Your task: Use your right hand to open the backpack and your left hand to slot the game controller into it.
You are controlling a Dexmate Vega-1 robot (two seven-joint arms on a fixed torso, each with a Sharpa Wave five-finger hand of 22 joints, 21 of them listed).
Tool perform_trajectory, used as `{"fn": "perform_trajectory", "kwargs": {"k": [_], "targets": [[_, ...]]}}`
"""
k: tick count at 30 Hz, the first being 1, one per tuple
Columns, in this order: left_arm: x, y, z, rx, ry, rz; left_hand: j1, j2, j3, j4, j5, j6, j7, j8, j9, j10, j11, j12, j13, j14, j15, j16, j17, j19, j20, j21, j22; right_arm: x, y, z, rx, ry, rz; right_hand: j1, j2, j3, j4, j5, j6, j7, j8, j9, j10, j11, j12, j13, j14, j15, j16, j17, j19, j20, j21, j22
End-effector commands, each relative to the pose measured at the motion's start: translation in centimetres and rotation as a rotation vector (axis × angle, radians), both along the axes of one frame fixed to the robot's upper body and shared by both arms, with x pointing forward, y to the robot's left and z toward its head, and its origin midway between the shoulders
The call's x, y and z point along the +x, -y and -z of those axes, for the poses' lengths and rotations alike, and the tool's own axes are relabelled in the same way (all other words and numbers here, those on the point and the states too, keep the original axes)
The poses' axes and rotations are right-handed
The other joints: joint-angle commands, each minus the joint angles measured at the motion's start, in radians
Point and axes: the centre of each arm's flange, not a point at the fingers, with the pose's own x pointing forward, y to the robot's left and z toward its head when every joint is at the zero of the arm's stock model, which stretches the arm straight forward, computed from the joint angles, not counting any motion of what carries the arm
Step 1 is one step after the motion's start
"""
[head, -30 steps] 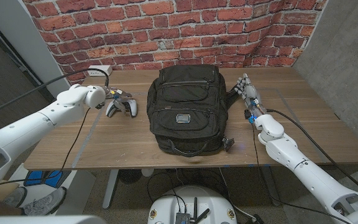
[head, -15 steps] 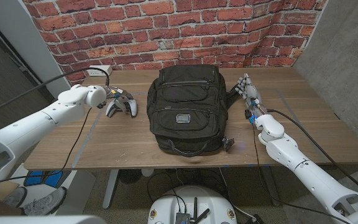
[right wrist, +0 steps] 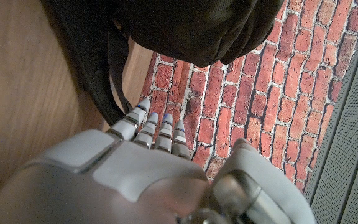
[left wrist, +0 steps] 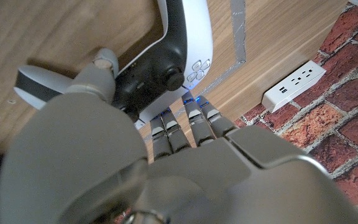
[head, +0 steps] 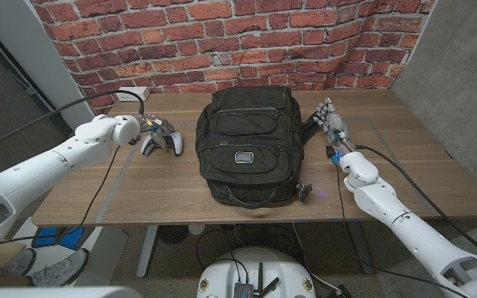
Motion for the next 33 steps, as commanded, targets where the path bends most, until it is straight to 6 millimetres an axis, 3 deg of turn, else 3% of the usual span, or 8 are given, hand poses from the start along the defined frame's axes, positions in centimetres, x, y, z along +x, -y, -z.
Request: {"fn": "perform_trajectory", "kwargs": {"k": [1,14,33], "targets": [[0.3,0.0,0.4,-0.002,0.019,0.007,0.017,0.009,-0.008,-0.001,0.008,0.031,0.001,0.006,0.002,0.024,-0.002,0.002,0.001,0.023,-0.178,0.001,0.006,0.014,-0.160,0.004,0.001,0.0,-0.1,0.0,0.004,0.002,0.000,-0.005,0.028,0.011,-0.001,0.000,0.005,-0.004,0.006,0.003,0.004,-0.008,0.004,0.003,-0.003,0.003,0.006,0.000,0.005,-0.001,-0.003,0.004],[-0.1,0.0,0.3,-0.006,0.074,0.034,0.088,0.049,-0.043,-0.003,0.019,0.207,0.015,-0.003,0.001,0.187,-0.003,-0.005,0.001,0.179,-0.184,0.009,0.009,0.046,-0.163,0.004,0.003,0.1,-0.2,-0.1,0.003,0.006,-0.005,-0.010,0.027,0.015,-0.001,-0.001,0.005,-0.005,0.006,0.003,0.005,-0.008,0.004,0.003,-0.003,0.002,0.006,-0.004,0.006,0.000,-0.003,0.004],[-1.6,0.3,-0.5,-0.009,0.089,0.036,0.105,0.060,-0.049,0.000,0.020,0.241,0.013,-0.009,0.001,0.220,-0.003,-0.008,0.001,0.211,-0.186,0.010,0.010,0.057,-0.163,0.005,0.004,-0.1,-0.3,-0.1,-0.002,0.013,-0.010,-0.015,0.026,0.020,-0.001,-0.002,0.006,-0.005,0.006,0.003,0.004,-0.009,0.004,0.003,-0.004,0.003,0.007,-0.009,0.008,-0.001,-0.004,0.004]]}}
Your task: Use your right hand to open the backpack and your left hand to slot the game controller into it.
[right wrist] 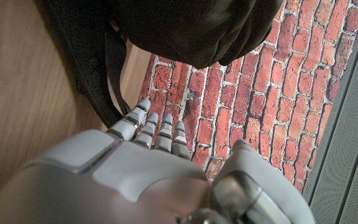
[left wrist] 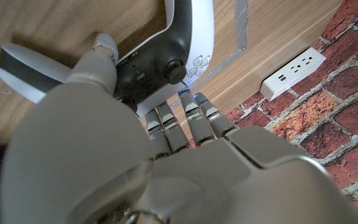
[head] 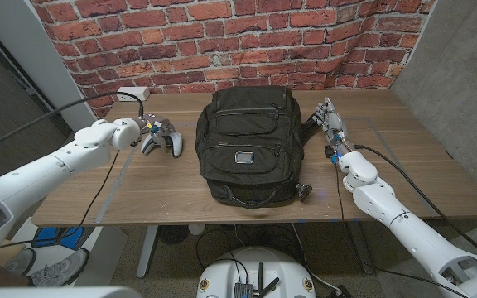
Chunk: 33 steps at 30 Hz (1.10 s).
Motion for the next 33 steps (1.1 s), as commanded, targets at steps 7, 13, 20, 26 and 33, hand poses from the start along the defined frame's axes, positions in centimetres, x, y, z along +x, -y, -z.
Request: {"fn": "perform_trajectory", "kwargs": {"k": [7,13,20,26,33], "targets": [[-1.8,0.2,-1.1,0.002,0.023,0.001,0.006,0.016,-0.004,0.004,0.006,0.012,-0.001,0.002,0.004,0.015,-0.001,-0.002,0.002,0.015,-0.169,0.006,0.006,0.012,-0.163,0.005,0.002,-0.4,-0.1,-0.1,-0.009,0.010,-0.003,-0.011,0.032,0.010,0.002,-0.002,0.006,-0.005,0.006,0.003,0.004,-0.009,0.004,0.002,-0.005,0.000,0.007,-0.002,0.008,-0.001,-0.004,0.004],[-2.4,0.3,-1.2,0.006,0.022,0.001,0.006,0.016,-0.006,0.004,0.005,0.008,-0.002,-0.002,0.004,0.014,-0.002,-0.005,0.001,0.016,-0.169,0.005,0.006,0.013,-0.163,0.004,0.002,-0.7,0.0,-0.1,-0.020,0.011,-0.004,-0.012,0.032,0.012,0.002,-0.002,0.006,-0.005,0.006,0.003,0.004,-0.009,0.004,0.002,-0.005,0.000,0.007,-0.004,0.008,-0.002,-0.004,0.004],[-3.4,0.5,-1.5,0.015,0.032,0.005,0.007,0.017,-0.008,0.005,0.005,0.008,0.000,-0.005,0.005,0.013,-0.002,-0.007,0.002,0.017,-0.169,0.004,0.006,0.013,-0.164,0.004,0.002,-1.4,0.3,0.0,-0.038,0.020,0.000,-0.014,0.032,0.014,0.001,-0.003,0.005,-0.004,0.006,0.003,0.004,-0.009,0.004,0.002,-0.005,0.000,0.007,-0.006,0.008,-0.002,-0.004,0.004],[-4.3,0.7,-1.5,0.015,0.039,0.006,0.007,0.019,-0.009,0.006,0.005,0.006,0.001,-0.008,0.005,0.014,-0.002,-0.009,0.002,0.018,-0.169,0.003,0.006,0.013,-0.164,0.003,0.002,-2.0,0.5,0.1,-0.054,0.026,0.003,-0.015,0.031,0.017,0.000,-0.003,0.005,-0.005,0.006,0.003,0.004,-0.009,0.004,0.002,-0.005,-0.001,0.008,-0.008,0.008,-0.004,-0.005,0.004],[-5.3,0.8,-1.7,0.015,0.047,0.004,0.008,0.023,-0.010,0.007,0.005,0.013,0.001,-0.009,0.005,0.017,-0.002,-0.010,0.002,0.020,-0.170,0.002,0.006,0.014,-0.164,0.003,0.002,-3.0,0.6,0.2,-0.081,0.031,0.010,-0.015,0.029,0.018,-0.001,-0.003,0.004,-0.004,0.005,0.003,0.004,-0.008,0.004,0.002,-0.005,-0.001,0.008,-0.010,0.008,-0.006,-0.005,0.004]]}}
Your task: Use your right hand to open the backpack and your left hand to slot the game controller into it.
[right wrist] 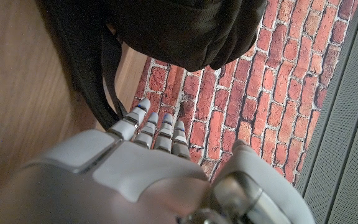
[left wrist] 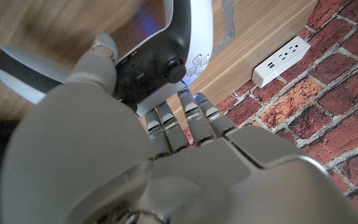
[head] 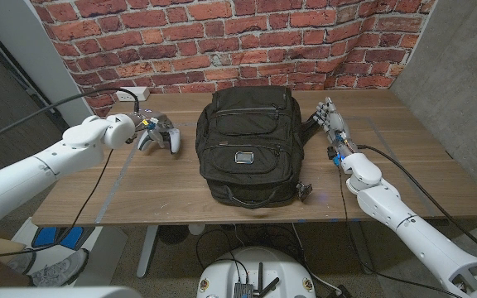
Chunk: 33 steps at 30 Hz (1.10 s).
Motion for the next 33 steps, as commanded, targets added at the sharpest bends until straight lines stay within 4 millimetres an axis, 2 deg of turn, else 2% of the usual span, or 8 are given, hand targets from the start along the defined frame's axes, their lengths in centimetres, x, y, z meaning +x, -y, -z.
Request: {"fn": "perform_trajectory", "kwargs": {"k": [1,10,21,30,31,33], "targets": [[-1.7,0.3,-0.3,0.003,0.013,0.001,0.011,0.020,0.001,0.001,0.005,0.010,0.002,0.002,0.002,0.008,0.000,-0.003,0.002,0.009,-0.170,0.002,0.005,0.014,-0.164,0.003,0.002,-1.5,0.3,0.2,-0.039,0.011,0.012,-0.004,0.031,0.009,-0.003,-0.003,0.003,-0.004,0.005,0.003,0.004,-0.007,0.004,0.002,-0.005,-0.001,0.008,-0.001,0.004,-0.002,-0.005,0.004],[-2.7,0.6,-0.3,-0.001,0.014,-0.008,0.013,0.027,0.001,0.003,0.006,0.013,0.001,-0.001,0.003,0.012,0.000,-0.005,0.002,0.012,-0.170,0.001,0.005,0.017,-0.163,0.004,0.002,-3.7,0.3,0.1,-0.118,0.030,0.066,0.002,0.025,0.013,-0.011,-0.004,0.010,0.004,0.008,0.003,0.006,-0.006,0.005,0.002,-0.001,-0.003,0.008,-0.006,0.005,-0.003,-0.005,0.004],[-3.2,0.7,0.1,-0.010,0.018,-0.016,0.016,0.038,0.002,0.003,0.006,0.021,-0.010,-0.005,0.003,0.017,-0.001,-0.008,0.002,0.016,-0.171,0.000,0.006,0.021,-0.162,0.005,0.003,-5.8,0.1,0.1,-0.184,0.074,0.110,0.032,0.010,0.024,-0.041,-0.006,0.022,0.002,0.011,0.003,0.011,-0.006,0.006,0.002,0.009,-0.007,0.008,-0.019,0.018,-0.006,-0.002,0.003],[-3.9,0.8,0.5,-0.017,0.024,-0.027,0.020,0.046,0.002,0.003,0.007,0.034,-0.011,-0.005,0.004,0.025,-0.001,-0.008,0.003,0.021,-0.172,0.000,0.006,0.025,-0.162,0.005,0.003,-7.7,-0.3,0.5,-0.259,0.115,0.156,0.045,0.001,0.028,-0.057,-0.009,0.026,0.002,0.011,0.003,0.014,-0.008,0.006,0.002,0.014,-0.009,0.009,-0.026,0.021,-0.011,-0.002,0.003],[-3.9,0.7,0.5,-0.020,0.023,-0.030,0.021,0.047,0.002,0.003,0.007,0.035,-0.010,-0.006,0.004,0.026,-0.002,-0.008,0.003,0.021,-0.172,0.000,0.006,0.025,-0.162,0.005,0.003,-8.0,-0.3,0.6,-0.271,0.121,0.166,0.054,-0.005,0.030,-0.068,-0.011,0.046,0.004,0.018,0.004,0.019,-0.006,0.008,0.002,0.017,-0.011,0.010,-0.030,0.022,-0.012,-0.003,0.003],[-4.0,0.7,0.6,-0.025,0.023,-0.033,0.021,0.048,0.002,0.003,0.007,0.038,-0.014,-0.006,0.004,0.028,-0.001,-0.008,0.003,0.023,-0.172,0.000,0.006,0.025,-0.162,0.005,0.003,-8.6,-0.4,0.8,-0.286,0.135,0.186,0.059,-0.005,0.032,-0.074,-0.013,0.061,0.003,0.022,0.004,0.027,-0.007,0.011,0.002,0.022,-0.012,0.012,-0.032,0.026,-0.013,-0.002,0.003]]}}
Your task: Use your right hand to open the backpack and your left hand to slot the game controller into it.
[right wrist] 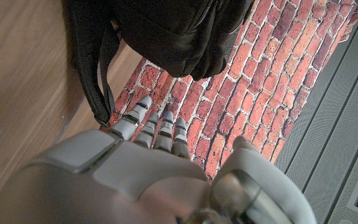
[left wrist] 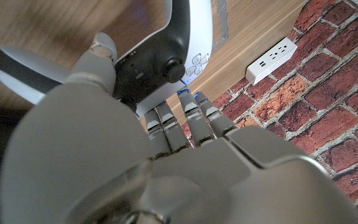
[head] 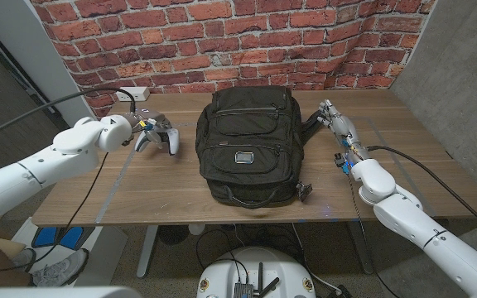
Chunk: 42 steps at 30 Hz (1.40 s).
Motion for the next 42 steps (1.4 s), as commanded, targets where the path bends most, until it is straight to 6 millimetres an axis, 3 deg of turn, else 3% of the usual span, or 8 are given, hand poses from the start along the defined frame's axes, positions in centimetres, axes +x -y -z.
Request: {"fn": "perform_trajectory", "kwargs": {"k": [1,13,35,42], "targets": [[-0.8,0.0,0.4,-0.015,0.007,-0.017,0.026,0.045,0.004,0.005,0.006,0.022,-0.009,0.009,0.004,0.010,0.000,0.001,0.003,0.011,-0.173,0.000,0.001,0.009,-0.168,0.005,0.003,-3.0,-0.5,0.6,-0.103,0.066,0.073,0.020,-0.005,0.005,-0.018,-0.006,0.032,0.000,0.012,0.003,0.020,0.000,0.011,0.002,0.019,-0.003,0.013,-0.004,0.015,0.000,-0.001,0.003],[-1.0,0.2,0.5,-0.024,0.008,-0.021,0.028,0.053,0.003,0.005,0.005,0.033,-0.006,0.006,0.004,0.020,0.000,0.000,0.003,0.019,-0.174,0.001,0.002,0.012,-0.168,0.005,0.003,-5.8,-1.1,1.7,-0.203,0.104,0.146,0.044,-0.019,0.009,-0.050,-0.017,0.001,-0.009,-0.004,0.004,0.018,-0.008,0.007,0.002,0.026,-0.007,0.015,-0.015,0.029,-0.004,-0.001,0.003],[-0.6,0.9,0.0,-0.027,0.003,-0.020,0.034,0.063,0.002,0.003,0.005,0.051,-0.011,0.002,0.004,0.033,-0.001,-0.002,0.003,0.032,-0.175,0.002,0.002,0.018,-0.168,0.006,0.004,-10.1,-2.6,3.3,-0.354,0.177,0.232,0.060,-0.024,0.011,-0.074,-0.027,-0.014,-0.014,-0.007,0.003,0.018,-0.015,0.006,0.002,0.031,-0.015,0.018,-0.021,0.034,-0.008,-0.002,0.003],[0.0,1.0,-0.2,-0.022,-0.012,-0.024,0.034,0.067,0.002,0.004,0.005,0.054,-0.012,0.000,0.004,0.037,0.000,-0.002,0.003,0.036,-0.175,0.002,0.002,0.019,-0.167,0.006,0.004,-11.2,-3.1,3.7,-0.427,0.183,0.254,0.070,-0.028,0.013,-0.088,-0.032,-0.002,-0.016,-0.002,0.003,0.028,-0.014,0.009,0.003,0.033,-0.015,0.018,-0.025,0.014,-0.012,-0.010,0.003]]}}
